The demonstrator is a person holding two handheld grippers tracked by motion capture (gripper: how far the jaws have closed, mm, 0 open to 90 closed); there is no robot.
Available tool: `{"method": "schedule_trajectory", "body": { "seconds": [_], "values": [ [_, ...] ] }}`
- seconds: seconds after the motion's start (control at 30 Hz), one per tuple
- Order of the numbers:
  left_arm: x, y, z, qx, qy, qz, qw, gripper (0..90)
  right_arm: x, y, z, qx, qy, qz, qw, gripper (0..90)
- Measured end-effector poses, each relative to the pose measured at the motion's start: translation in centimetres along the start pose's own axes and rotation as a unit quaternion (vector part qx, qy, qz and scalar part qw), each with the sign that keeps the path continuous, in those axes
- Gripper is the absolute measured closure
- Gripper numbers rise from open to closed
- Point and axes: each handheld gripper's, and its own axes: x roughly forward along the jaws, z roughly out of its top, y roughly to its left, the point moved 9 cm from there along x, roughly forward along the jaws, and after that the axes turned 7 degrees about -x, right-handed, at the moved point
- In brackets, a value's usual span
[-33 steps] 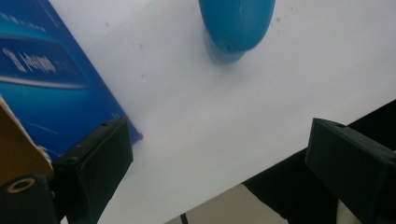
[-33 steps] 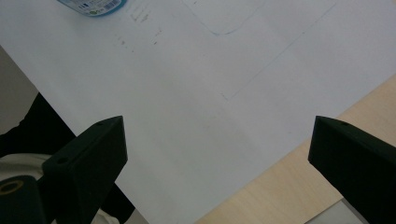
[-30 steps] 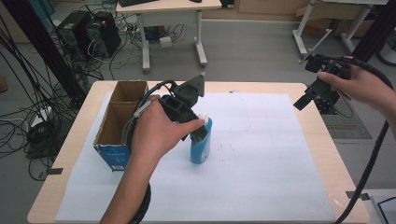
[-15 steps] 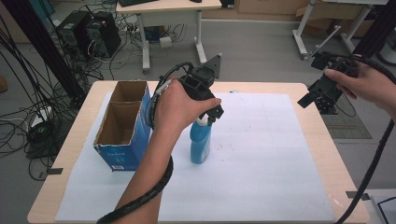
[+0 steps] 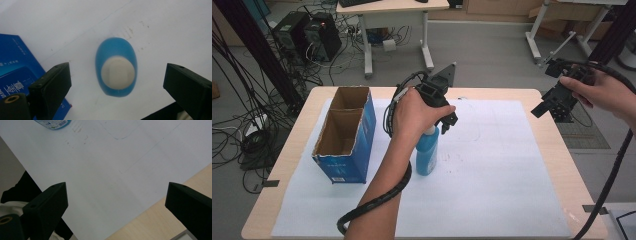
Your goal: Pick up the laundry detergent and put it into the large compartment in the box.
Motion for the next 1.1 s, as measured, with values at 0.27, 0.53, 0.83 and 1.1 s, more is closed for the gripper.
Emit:
{"method": "schedule_trajectory", "body": {
  "seconds": [0.27,0.53,0.83,1.1],
  "values": [
    [1.8,0.0,0.6,-0.004,0.011,-0.013,0.9998,8.8,0.3,-0.3,-0.1,0.001,0.001,0.003,1.0000,4.6],
    [3.0,0.3,0.6,-0.016,0.014,-0.019,0.9996,9.3,0.6,-0.5,-0.2,0.005,0.004,0.005,1.0000,4.6],
    [4.4,0.5,0.4,-0.026,0.020,-0.015,0.9993,12.3,0.9,-0.4,0.0,0.001,0.006,0.004,1.0000,4.6],
    [4.9,0.8,0.1,-0.034,0.016,-0.022,0.9991,23.5,0.9,-0.3,0.0,0.002,0.006,0.001,1.0000,4.6]
  ]
}}
